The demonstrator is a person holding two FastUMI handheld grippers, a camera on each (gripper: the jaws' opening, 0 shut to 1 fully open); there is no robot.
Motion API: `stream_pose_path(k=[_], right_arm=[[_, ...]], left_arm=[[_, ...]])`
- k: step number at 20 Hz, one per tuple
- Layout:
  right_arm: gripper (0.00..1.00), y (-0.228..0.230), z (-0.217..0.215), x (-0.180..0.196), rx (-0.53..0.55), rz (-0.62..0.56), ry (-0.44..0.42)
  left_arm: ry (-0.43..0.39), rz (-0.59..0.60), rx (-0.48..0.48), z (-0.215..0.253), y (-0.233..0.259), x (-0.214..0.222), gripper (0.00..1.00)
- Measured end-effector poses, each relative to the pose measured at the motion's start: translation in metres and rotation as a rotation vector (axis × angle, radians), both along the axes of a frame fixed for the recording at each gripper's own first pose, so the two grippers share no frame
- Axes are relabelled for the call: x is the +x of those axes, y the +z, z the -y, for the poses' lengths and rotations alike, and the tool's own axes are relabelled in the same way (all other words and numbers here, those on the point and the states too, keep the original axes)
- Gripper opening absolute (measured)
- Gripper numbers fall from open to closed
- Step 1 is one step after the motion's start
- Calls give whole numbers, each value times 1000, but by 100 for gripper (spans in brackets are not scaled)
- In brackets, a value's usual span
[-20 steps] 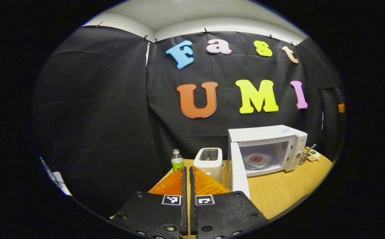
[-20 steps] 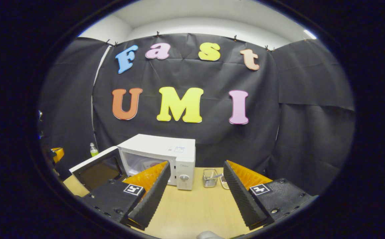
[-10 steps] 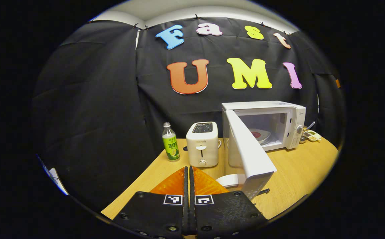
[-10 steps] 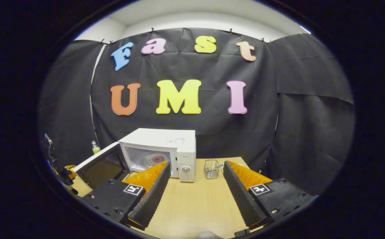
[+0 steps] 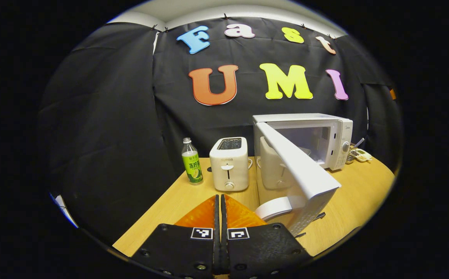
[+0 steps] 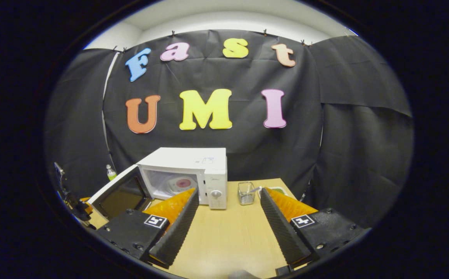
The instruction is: Open the microwave oven with the left hand, put the food in, and close the microwave oven.
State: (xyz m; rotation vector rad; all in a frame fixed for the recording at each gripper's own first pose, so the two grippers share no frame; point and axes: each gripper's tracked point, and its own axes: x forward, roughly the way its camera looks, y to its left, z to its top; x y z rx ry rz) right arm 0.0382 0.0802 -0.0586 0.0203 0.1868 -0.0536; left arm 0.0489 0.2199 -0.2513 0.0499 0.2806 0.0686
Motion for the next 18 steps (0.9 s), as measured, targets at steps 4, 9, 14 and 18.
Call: stream_pose_path(k=[4, 9, 14, 18], right_arm=[[100, -6, 1, -1, 24, -13, -5], [100, -10, 9, -6, 30, -18, -16], [100, -16, 20, -9, 46, -22, -26], [100, -18, 37, -11, 54, -36, -41]], left_arm=[[-40, -3, -5, 20, -1, -1, 0], [-141, -12, -11, 70, -5, -5, 0], [-230, -16, -12, 120, -4, 0, 0], [-269, -23, -20, 154, -1, 10, 0]])
